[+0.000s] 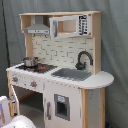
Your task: Play with the kitchen
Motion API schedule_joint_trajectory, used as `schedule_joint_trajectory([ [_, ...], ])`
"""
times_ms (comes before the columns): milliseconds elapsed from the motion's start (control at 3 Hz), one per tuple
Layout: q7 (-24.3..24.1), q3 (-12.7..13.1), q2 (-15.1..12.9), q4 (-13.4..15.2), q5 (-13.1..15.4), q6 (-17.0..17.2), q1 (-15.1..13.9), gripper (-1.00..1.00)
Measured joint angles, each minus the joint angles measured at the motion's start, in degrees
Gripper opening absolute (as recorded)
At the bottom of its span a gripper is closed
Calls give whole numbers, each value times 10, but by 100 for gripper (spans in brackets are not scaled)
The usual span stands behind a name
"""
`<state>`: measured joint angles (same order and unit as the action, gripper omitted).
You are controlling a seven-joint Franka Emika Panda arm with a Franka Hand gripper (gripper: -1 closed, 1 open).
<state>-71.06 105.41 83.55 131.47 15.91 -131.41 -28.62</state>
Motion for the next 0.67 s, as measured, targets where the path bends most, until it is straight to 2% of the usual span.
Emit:
schedule_joint_trajectory([
  [333,0,-4,0,32,0,-44,-23,100],
  [667,2,-7,1,31,1,-98,-63,100],
])
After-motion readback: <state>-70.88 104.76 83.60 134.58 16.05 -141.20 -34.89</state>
